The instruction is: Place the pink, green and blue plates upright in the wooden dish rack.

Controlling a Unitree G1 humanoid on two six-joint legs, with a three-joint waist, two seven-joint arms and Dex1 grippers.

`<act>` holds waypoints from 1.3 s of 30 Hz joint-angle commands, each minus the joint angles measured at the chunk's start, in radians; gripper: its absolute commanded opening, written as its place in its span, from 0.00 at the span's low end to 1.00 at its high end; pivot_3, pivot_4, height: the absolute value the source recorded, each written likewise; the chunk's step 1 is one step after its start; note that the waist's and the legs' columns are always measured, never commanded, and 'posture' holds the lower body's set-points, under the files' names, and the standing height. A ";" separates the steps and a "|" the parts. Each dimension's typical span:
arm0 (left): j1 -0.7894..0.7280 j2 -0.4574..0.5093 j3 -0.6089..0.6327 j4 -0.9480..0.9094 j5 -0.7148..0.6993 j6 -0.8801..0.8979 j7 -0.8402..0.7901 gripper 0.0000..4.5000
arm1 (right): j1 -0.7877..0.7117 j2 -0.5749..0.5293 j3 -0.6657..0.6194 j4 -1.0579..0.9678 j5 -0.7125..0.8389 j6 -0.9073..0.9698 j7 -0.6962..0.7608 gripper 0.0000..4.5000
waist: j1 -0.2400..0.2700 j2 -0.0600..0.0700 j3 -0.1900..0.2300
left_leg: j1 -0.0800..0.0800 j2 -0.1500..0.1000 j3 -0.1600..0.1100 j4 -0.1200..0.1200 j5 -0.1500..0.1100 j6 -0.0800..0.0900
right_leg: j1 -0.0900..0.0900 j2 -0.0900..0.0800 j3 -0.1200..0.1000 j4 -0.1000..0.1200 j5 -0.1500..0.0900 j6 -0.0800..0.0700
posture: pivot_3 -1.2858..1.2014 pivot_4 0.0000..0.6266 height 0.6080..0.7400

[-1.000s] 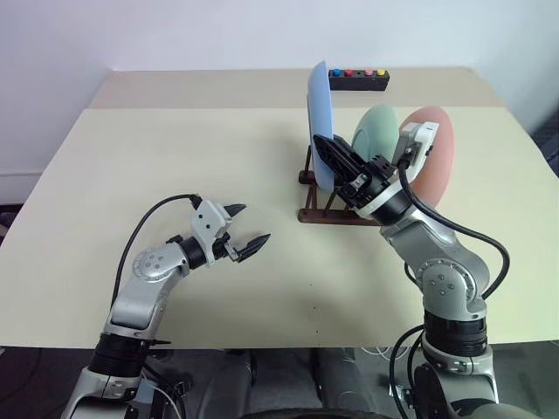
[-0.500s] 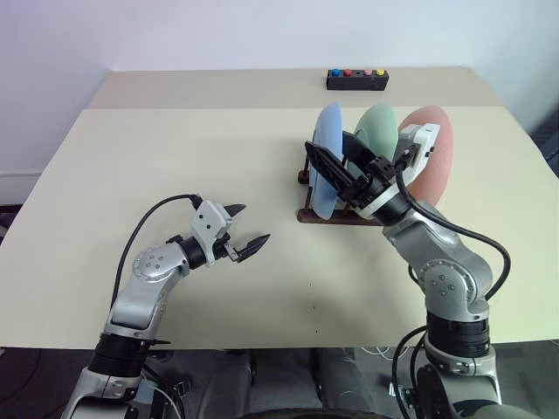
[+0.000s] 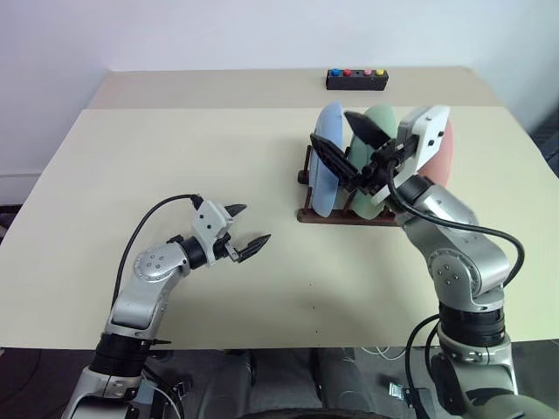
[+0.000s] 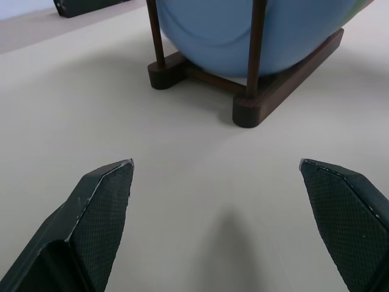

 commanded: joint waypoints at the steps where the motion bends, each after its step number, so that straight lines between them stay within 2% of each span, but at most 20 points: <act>1: -0.012 -0.005 0.006 -0.024 -0.009 -0.011 0.002 1.00 | -0.054 -0.037 -0.038 -0.070 0.000 -0.027 0.021 0.86 | 0.000 0.000 0.000 | 0.000 0.000 0.000 0.000 0.000 0.000 | 0.000 0.000 0.000 0.000 0.000 0.000 | 0.52 0.24 1.00; 7: -0.022 -0.005 0.015 -0.013 -0.010 -0.017 0.003 1.00 | -0.053 -0.166 -0.140 -0.120 0.024 -0.046 0.110 0.86 | 0.005 0.000 0.000 | 0.000 0.000 0.000 0.000 0.000 0.000 | 0.000 0.000 0.000 0.000 0.000 0.000 | 0.52 0.24 1.00; 10: -0.021 -0.003 0.031 -0.007 -0.007 -0.026 0.017 1.00 | 0.004 -0.247 -0.266 -0.081 0.004 -0.067 0.121 0.86 | 0.007 0.000 0.000 | 0.000 0.000 0.000 0.000 0.000 0.000 | 0.001 0.000 0.000 -0.001 0.000 0.000 | 0.52 0.24 1.00; 13: -0.022 0.008 0.052 0.012 -0.011 -0.036 0.018 1.00 | 0.162 -0.346 -0.474 -0.013 0.004 -0.097 0.210 0.86 | 0.013 -0.001 0.000 | 0.000 0.000 0.000 0.000 0.000 0.001 | 0.002 0.000 0.000 -0.002 0.000 0.000 | 0.52 0.24 1.00; 16: -0.023 0.016 0.058 0.037 -0.009 -0.052 0.008 1.00 | 0.336 -0.393 -0.639 0.019 0.050 -0.110 0.328 0.86 | 0.009 0.000 0.000 | 0.000 0.000 0.001 0.000 -0.001 0.002 | 0.002 -0.001 0.000 -0.002 0.000 0.000 | 0.52 0.24 1.00; 20: -0.037 0.013 0.057 0.074 0.000 -0.069 0.000 1.00 | 0.582 -0.394 -0.760 0.024 0.062 -0.119 0.464 0.86 | 0.003 0.001 -0.001 | 0.001 0.000 0.002 0.000 -0.001 0.002 | 0.003 0.000 0.000 -0.002 0.000 0.000 | 0.52 0.24 1.00; 24: -0.060 0.010 0.050 0.130 0.012 -0.092 -0.010 1.00 | 0.735 -0.337 -0.779 0.052 0.073 -0.143 0.511 0.86 | 0.001 0.001 -0.001 | 0.004 0.000 0.003 0.002 -0.001 0.002 | 0.006 0.000 0.001 -0.002 0.000 0.001 | 0.52 0.24 1.00; 27: -0.064 -0.002 0.032 0.157 0.031 -0.109 -0.008 1.00 | 0.785 -0.279 -0.675 0.118 -0.003 -0.210 0.512 0.86 | 0.001 0.000 -0.001 | 0.004 0.000 0.003 0.003 -0.001 0.002 | 0.008 0.000 0.001 -0.003 -0.001 0.001 | 0.52 0.24 1.00; 30: -0.059 -0.009 0.012 0.172 0.058 -0.134 0.000 1.00 | 0.756 -0.207 -0.541 0.257 -0.128 -0.364 0.479 0.86 | 0.003 -0.001 -0.002 | 0.006 0.001 0.002 0.002 -0.001 0.002 | 0.008 0.000 0.001 -0.003 -0.001 0.001 | 0.52 0.24 1.00; 32: -0.042 -0.004 0.021 0.161 0.051 -0.131 -0.001 1.00 | 0.730 -0.182 -0.499 0.321 -0.153 -0.409 0.464 0.86 | 0.003 0.000 -0.002 | 0.006 0.001 0.002 0.002 -0.001 0.002 | 0.009 0.000 0.001 -0.003 -0.001 0.001 | 0.52 0.24 1.00; 35: -0.014 0.005 0.029 0.128 0.036 -0.115 -0.010 1.00 | 0.730 -0.186 -0.481 0.361 -0.148 -0.439 0.476 0.86 | 0.003 0.006 -0.002 | 0.005 0.000 0.002 0.002 -0.001 0.002 | 0.008 0.000 0.001 -0.003 -0.001 0.001 | 0.52 0.24 1.00; 39: 0.022 0.031 0.051 0.089 0.009 -0.085 -0.024 1.00 | 0.741 -0.203 -0.472 0.367 -0.133 -0.440 0.493 0.86 | 0.003 0.006 -0.002 | 0.005 0.000 0.002 0.001 -0.001 0.002 | 0.008 0.000 0.001 -0.003 -0.001 0.001 | 0.52 0.24 1.00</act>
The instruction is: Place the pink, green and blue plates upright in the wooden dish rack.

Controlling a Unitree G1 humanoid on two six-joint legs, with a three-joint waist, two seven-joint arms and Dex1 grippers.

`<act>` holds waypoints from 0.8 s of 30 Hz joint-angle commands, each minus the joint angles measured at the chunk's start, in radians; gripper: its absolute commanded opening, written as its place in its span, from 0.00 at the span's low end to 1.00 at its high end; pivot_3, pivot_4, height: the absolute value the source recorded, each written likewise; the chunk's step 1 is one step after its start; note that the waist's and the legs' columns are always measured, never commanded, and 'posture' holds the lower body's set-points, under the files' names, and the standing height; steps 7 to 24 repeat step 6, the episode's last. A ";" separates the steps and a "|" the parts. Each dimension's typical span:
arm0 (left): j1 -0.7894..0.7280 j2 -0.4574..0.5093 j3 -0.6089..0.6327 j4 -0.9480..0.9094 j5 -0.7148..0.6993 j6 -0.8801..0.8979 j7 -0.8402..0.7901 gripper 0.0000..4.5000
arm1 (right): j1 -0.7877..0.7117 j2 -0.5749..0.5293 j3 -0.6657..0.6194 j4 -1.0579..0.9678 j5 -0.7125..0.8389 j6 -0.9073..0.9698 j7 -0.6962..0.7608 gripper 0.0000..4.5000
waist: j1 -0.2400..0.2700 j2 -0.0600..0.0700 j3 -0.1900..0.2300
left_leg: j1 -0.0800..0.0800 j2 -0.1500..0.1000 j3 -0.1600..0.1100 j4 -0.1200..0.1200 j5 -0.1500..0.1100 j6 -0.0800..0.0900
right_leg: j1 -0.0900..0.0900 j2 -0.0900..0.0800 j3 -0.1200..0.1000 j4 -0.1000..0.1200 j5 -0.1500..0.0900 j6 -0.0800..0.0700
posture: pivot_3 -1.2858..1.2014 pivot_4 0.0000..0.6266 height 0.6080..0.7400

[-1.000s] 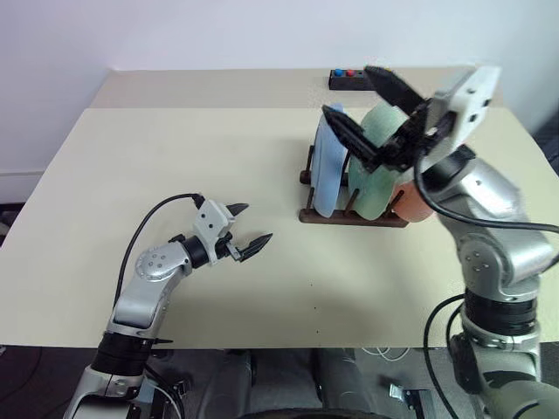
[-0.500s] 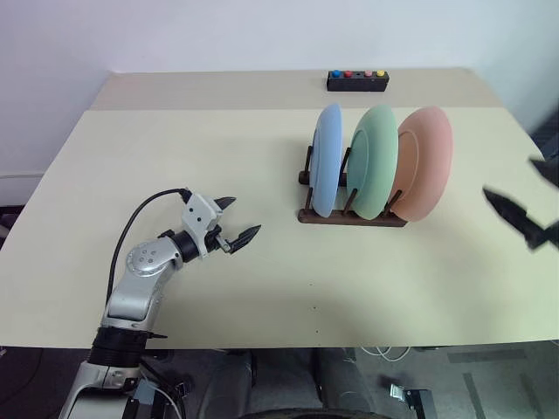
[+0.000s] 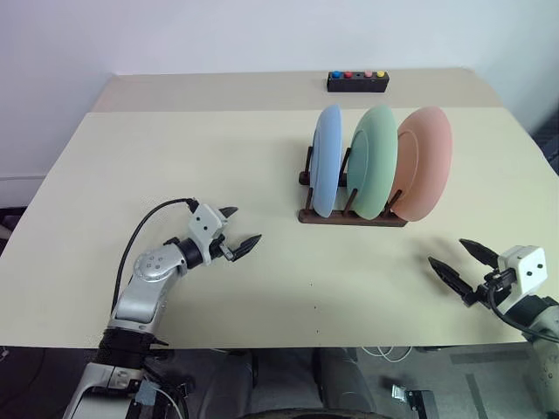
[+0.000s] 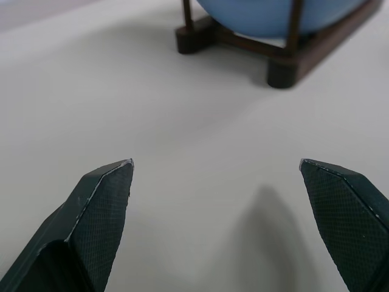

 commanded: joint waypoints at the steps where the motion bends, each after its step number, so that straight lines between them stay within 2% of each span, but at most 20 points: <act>1: 0.017 0.024 0.036 -0.060 -0.034 0.019 -0.010 1.00 | -0.002 -0.027 -0.012 -0.007 0.027 -0.021 0.016 0.86 | 0.000 0.000 0.000 | 0.000 0.000 0.000 0.000 0.000 0.000 | 0.000 0.000 0.000 0.000 0.000 0.000 | 0.52 0.24 1.00; 24: 0.036 0.034 0.038 -0.070 -0.033 0.023 -0.004 1.00 | -0.023 -0.035 0.000 -0.017 0.034 -0.012 0.011 0.86 | 0.001 0.000 0.000 | 0.000 0.000 0.000 0.001 0.000 0.000 | 0.000 0.000 0.000 0.000 0.000 0.000 | 0.52 0.24 1.00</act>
